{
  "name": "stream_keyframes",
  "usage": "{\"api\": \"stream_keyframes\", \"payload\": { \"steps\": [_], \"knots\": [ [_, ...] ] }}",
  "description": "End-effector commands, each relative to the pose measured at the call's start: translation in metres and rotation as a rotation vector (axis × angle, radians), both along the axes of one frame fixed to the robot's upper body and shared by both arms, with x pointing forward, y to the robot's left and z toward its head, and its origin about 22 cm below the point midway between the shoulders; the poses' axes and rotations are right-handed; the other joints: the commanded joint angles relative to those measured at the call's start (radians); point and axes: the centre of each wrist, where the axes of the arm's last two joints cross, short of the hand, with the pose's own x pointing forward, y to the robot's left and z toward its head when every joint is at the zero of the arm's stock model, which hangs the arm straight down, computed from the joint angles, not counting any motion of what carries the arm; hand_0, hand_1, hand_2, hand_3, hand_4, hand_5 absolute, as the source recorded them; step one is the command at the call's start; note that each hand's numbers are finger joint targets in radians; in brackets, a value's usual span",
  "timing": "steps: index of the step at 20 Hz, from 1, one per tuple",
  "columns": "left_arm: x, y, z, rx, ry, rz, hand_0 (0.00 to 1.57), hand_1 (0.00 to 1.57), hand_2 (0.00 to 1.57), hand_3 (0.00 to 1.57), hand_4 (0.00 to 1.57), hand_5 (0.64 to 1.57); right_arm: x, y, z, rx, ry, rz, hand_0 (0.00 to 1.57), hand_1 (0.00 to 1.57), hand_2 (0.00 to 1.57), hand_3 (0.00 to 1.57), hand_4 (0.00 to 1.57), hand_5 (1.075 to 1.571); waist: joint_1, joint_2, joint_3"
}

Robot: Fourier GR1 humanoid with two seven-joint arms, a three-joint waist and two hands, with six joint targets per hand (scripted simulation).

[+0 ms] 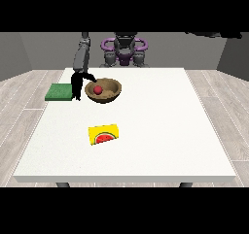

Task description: Pick the cup and pour the ball into the bowl, then pick the bowl and place it on the pad

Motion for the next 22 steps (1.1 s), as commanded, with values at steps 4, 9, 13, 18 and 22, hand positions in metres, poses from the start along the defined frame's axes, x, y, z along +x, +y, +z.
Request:
{"api": "stream_keyframes", "payload": {
  "steps": [4, 9, 13, 18, 22],
  "knots": [
    [-0.008, -0.005, 0.017, -0.001, -0.021, -0.002, 0.0, 0.0, 0.0, 0.0, 0.0, 1.537, 0.017, 0.001, -0.014, 0.019, 0.037, -0.014, 0.0, 0.0, 0.0, 0.0, 0.4, 1.571, 0.01, 0.006, -0.0004],
    [-0.011, -0.022, 0.022, 0.019, -0.066, -0.059, 0.0, 0.0, 0.0, 0.0, 0.0, 1.529, 0.011, -0.004, -0.034, 0.031, 0.005, -0.051, 0.0, 0.0, 0.0, 0.0, 0.31, 1.568, 0.062, 0.056, 0.0001],
    [-0.02, -0.012, 0.05, 0.012, -0.065, -0.036, 0.0, 0.0, 0.0, 0.0, 0.0, 1.53, 0.02, 0.003, -0.023, 0.024, 0.022, -0.05, 0.0, 0.0, 0.0, 0.0, 0.29, 1.566, 0.047, 0.053, -0.0002],
    [-0.025, -0.013, 0.067, 0.023, -0.058, -0.099, 0.0, 0.0, 0.0, 0.0, 0.0, 1.542, 0.029, 0.024, -0.017, 0.017, 0.029, -0.069, 0.0, 0.0, 0.0, 0.0, 0.43, 1.57, 0.106, 0.042, -0.0005],
    [-0.017, -0.027, 0.059, 0.03, -0.077, -0.078, 0.0, 0.0, 0.0, 0.0, 0.0, 1.54, 0.042, 0.059, 0.0, 0.002, 0.068, -0.083, 0.0, 0.0, 0.0, 0.0, 0.44, 1.57, 0.108, 0.051, -0.0013]
  ]
}}
